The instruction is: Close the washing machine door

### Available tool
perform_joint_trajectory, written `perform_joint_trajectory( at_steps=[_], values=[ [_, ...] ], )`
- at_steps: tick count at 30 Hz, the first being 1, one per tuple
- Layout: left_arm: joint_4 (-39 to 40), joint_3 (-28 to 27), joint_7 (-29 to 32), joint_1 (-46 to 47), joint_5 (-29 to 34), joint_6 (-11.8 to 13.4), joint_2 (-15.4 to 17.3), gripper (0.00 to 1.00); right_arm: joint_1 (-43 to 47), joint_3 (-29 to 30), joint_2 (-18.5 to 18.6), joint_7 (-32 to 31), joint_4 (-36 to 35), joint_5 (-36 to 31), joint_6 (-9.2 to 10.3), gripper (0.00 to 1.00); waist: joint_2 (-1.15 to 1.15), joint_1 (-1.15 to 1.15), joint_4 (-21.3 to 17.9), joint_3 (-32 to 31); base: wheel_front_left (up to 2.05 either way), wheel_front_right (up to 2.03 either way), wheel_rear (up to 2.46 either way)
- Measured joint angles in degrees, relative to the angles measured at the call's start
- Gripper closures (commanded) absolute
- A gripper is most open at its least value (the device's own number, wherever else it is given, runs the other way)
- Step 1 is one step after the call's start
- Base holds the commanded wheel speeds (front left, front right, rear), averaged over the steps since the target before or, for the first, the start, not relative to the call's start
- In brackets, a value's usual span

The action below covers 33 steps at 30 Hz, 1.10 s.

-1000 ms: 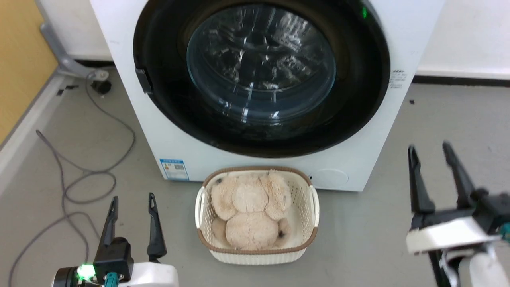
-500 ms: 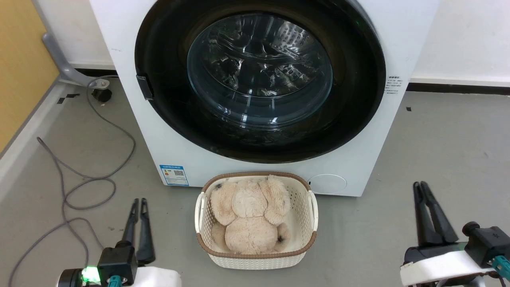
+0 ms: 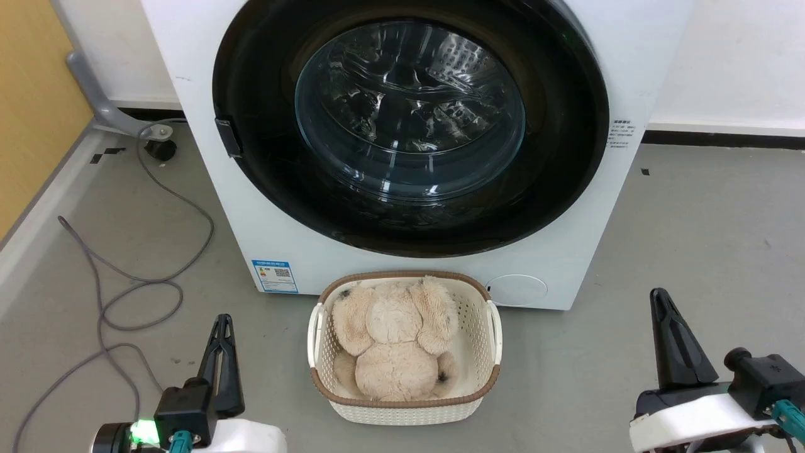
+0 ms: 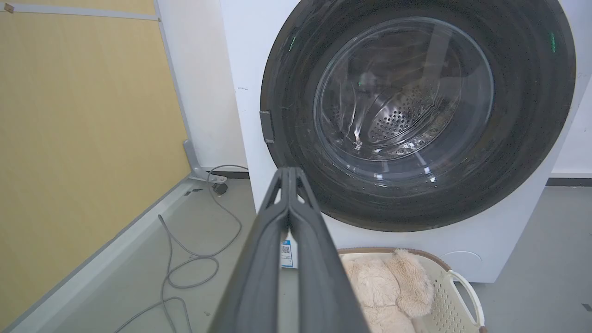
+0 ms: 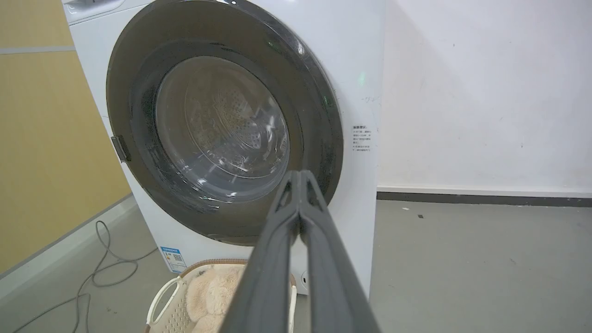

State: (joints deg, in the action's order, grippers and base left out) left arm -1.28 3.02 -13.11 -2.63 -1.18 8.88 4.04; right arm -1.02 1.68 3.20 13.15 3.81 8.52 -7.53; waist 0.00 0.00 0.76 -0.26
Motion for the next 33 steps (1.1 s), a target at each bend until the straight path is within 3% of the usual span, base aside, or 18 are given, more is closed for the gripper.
perform_joint_trajectory(
  at_steps=[33],
  values=[
    [0.2,-0.8,4.0,0.3,0.1,-2.5,-0.3,1.00,0.0,-0.4,0.0,-4.0,-0.9,-2.8,0.00,1.00,0.00,0.00,-0.2,0.1,0.00,0.00,0.00]
  ],
)
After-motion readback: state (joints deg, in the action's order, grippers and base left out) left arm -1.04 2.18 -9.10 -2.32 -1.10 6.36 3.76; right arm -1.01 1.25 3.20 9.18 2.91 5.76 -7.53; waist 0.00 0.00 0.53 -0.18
